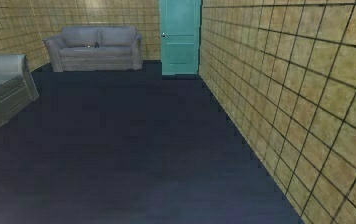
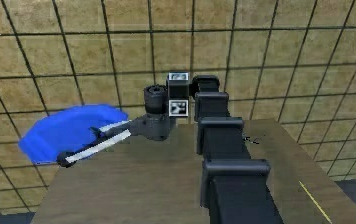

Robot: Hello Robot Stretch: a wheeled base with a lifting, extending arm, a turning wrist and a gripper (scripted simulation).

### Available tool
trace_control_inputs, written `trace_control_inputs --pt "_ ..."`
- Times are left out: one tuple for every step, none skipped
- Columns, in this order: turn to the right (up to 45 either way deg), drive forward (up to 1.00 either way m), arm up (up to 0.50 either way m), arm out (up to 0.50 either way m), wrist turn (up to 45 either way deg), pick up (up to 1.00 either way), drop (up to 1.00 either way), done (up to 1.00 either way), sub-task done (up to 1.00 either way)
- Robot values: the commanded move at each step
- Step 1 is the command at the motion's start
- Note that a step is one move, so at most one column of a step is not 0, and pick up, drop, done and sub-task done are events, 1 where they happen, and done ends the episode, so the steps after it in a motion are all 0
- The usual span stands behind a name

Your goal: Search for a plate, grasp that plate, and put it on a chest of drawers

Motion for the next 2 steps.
trace_control_inputs --pt "0.0 0.00 0.00 0.00 -45.0 0.00 0.00 0.00 0.00" --pt "0.0 0.00 0.00 0.00 -12.0 0.00 0.00 0.00 0.00"
